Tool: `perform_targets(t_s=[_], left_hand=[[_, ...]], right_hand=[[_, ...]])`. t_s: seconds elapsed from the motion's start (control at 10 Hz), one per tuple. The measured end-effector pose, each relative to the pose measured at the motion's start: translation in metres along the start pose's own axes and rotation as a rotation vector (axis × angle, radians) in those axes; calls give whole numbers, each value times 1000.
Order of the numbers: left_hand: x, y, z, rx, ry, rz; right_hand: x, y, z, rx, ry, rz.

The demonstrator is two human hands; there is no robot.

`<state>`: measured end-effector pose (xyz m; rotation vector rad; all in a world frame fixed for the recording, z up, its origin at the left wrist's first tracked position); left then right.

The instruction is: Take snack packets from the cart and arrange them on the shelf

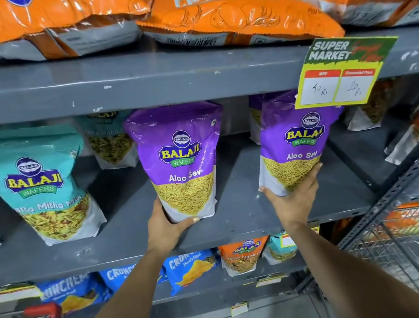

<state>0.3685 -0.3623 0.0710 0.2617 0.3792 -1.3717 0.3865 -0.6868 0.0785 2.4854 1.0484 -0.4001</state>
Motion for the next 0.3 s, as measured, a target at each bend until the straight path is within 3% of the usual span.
perform_targets(t_s=[0.3], left_hand=[[-3, -2, 2, 29, -16, -6]], right_hand=[[-14, -18, -15, -35, 1, 41]])
Point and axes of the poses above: each hand's wrist, its own y-axis towards the middle knuckle, its own x-axis out of the palm, z = x × y, the point moved 4 cm from there along y, towards the middle knuckle, and after that the axes turned 4 degrees about y, right-handed, at the moved point
